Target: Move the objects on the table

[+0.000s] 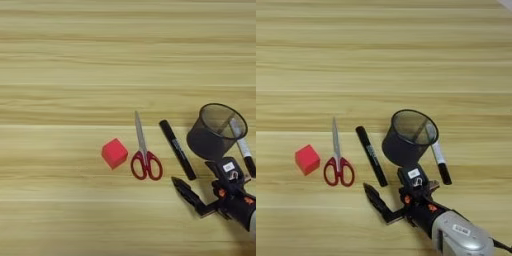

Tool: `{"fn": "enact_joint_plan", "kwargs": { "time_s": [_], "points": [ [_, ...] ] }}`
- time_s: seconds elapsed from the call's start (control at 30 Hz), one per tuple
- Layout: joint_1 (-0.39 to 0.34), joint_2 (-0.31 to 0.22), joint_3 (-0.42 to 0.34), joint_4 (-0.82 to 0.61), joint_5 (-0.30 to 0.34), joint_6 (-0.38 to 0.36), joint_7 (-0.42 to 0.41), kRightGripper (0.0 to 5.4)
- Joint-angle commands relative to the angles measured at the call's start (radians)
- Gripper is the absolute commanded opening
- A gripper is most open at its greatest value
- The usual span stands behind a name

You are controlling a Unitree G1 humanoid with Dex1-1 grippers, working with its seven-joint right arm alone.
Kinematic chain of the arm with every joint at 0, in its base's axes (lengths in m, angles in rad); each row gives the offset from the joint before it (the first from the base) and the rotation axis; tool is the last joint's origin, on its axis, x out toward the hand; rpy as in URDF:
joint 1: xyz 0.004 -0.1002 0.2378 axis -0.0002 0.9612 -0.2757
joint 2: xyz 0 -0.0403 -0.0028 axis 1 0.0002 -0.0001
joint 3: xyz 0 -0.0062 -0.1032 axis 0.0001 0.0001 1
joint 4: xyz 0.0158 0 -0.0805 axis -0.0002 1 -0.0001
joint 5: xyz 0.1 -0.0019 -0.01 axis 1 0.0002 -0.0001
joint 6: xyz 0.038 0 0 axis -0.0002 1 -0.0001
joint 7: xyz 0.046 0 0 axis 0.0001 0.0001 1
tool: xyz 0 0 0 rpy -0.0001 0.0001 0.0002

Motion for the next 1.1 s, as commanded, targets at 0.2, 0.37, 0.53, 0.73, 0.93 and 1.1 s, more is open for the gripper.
{"fn": "enact_joint_plan", "kwargs": {
  "time_s": [0.2, 0.37, 0.53, 0.73, 0.93, 1.1],
  "points": [
    [-0.009, -0.022, 0.000, 0.020, -0.010, -0.003, -0.016, 5.15],
    [-0.008, -0.025, 0.008, 0.027, -0.016, -0.006, -0.014, 4.61],
    [-0.012, -0.024, 0.020, 0.053, -0.015, -0.008, -0.011, 3.79],
    [-0.013, -0.022, 0.025, 0.056, 0.015, 0.005, 0.006, 3.09],
    [-0.016, -0.026, 0.028, 0.064, 0.016, 0.002, 0.002, 2.47],
    [-0.019, -0.029, 0.032, 0.068, 0.009, -0.003, -0.006, 1.78]
  ]
}}
